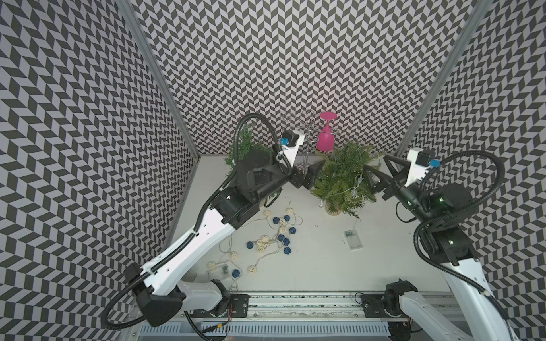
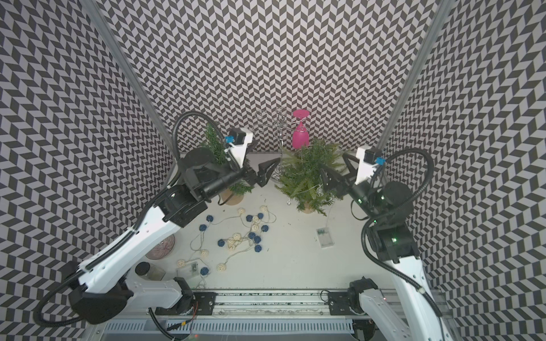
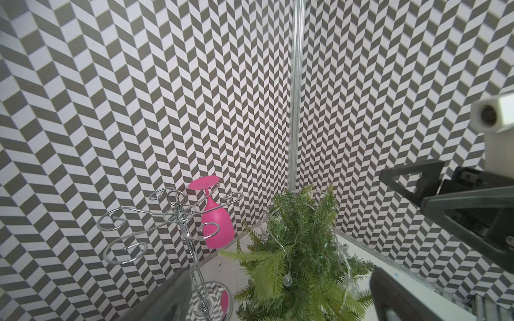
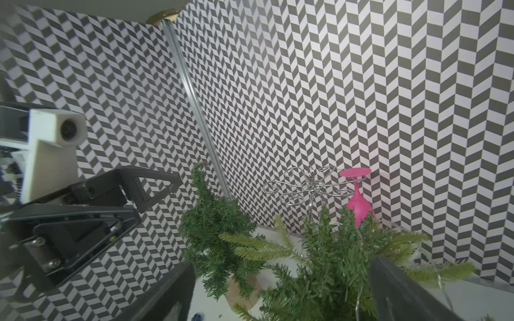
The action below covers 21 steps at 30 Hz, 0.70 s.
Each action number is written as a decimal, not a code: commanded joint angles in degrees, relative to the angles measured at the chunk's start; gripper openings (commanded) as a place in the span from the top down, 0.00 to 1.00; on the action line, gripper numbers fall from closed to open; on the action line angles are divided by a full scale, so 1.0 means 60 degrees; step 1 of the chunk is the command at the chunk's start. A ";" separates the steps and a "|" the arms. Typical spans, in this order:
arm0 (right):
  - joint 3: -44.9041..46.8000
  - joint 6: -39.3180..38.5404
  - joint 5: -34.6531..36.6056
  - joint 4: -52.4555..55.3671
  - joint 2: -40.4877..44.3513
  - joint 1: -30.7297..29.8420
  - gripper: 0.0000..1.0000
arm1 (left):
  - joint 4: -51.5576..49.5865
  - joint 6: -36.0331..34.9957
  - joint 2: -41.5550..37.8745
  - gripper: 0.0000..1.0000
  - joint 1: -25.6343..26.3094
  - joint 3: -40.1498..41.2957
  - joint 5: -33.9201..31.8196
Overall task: Wrap string light around the christmas tree
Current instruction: Wrap the light string around the Christmas tree, then pick up the light string from the center of the board.
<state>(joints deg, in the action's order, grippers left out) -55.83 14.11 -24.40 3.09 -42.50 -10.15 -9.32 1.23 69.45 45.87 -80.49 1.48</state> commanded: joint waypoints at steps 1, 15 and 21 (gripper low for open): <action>0.0633 0.0535 -0.1054 -0.0616 0.0767 -0.0004 0.01 | 0.0779 0.0920 -0.1311 0.01 0.0005 0.1694 -0.0075; 0.2085 -0.0499 0.5128 -0.0545 -0.1151 -0.8204 0.01 | 0.1471 0.2732 -0.4148 0.01 0.0115 0.6935 -0.1765; 0.2060 -0.0723 0.6013 -0.0962 -0.2280 -0.9451 0.01 | 0.1512 0.3229 -0.5343 0.04 0.0087 0.8226 -0.2968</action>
<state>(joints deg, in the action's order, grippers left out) -41.98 11.79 3.66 1.96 -55.09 -65.45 -2.09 17.30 40.21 46.15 -32.88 -10.46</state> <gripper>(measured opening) 0.993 0.963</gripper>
